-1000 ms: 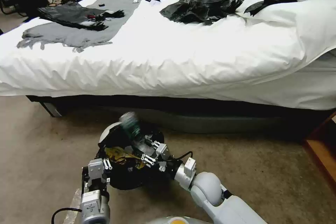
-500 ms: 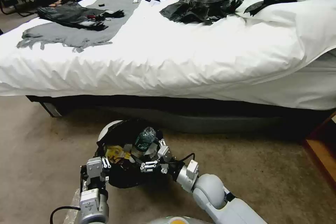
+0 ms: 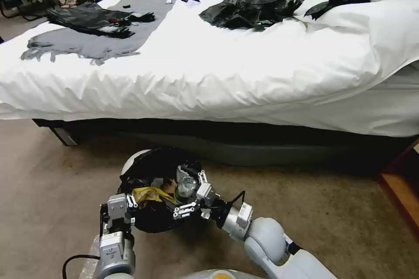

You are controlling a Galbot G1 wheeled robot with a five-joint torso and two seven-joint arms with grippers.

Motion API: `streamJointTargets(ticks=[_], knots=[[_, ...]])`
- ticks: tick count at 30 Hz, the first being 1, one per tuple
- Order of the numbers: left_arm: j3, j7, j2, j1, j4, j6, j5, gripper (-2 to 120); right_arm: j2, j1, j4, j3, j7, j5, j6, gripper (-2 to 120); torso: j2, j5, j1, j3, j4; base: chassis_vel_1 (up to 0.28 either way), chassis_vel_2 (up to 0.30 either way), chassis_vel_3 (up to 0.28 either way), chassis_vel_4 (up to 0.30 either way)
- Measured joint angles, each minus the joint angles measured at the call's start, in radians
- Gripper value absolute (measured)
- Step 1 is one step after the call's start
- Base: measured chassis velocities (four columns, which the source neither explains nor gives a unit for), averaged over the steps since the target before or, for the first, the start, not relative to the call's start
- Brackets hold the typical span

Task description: Pick up the trash bin, then pick up the garbage from the floor and place it into the trash bin.

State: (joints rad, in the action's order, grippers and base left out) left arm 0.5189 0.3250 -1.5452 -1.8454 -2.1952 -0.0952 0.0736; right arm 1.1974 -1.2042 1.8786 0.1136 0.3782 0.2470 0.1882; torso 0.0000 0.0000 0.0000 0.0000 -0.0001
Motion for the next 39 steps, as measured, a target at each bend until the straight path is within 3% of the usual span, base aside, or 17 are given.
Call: streamJointTargets(ticks=[12, 24, 39], knots=[[-0.008, -0.002, -0.001, 0.004, 0.008, -0.005, 0.011, 0, 0.004, 0.028, 0.144, -0.049, -0.049, 0.010, -0.004, 100, 0.000, 0.0000, 0.000, 0.000, 0.0001, 0.000, 0.000, 0.000, 0.000], [-0.007, -0.004, -0.001, 0.004, 0.019, -0.011, 0.009, 0, 0.047, -0.050, 0.337, -0.135, -0.199, 0.080, -0.006, 100, 0.000, 0.0000, 0.000, 0.000, -0.0001, 0.000, 0.000, 0.000, 0.000], [0.005, -0.004, 0.001, -0.007, 0.000, -0.016, -0.021, 0, 0.087, -0.142, 0.423, -0.241, -0.235, 0.085, 0.011, 100, 0.000, 0.0000, 0.000, 0.000, 0.0001, 0.000, 0.000, 0.000, 0.000]])
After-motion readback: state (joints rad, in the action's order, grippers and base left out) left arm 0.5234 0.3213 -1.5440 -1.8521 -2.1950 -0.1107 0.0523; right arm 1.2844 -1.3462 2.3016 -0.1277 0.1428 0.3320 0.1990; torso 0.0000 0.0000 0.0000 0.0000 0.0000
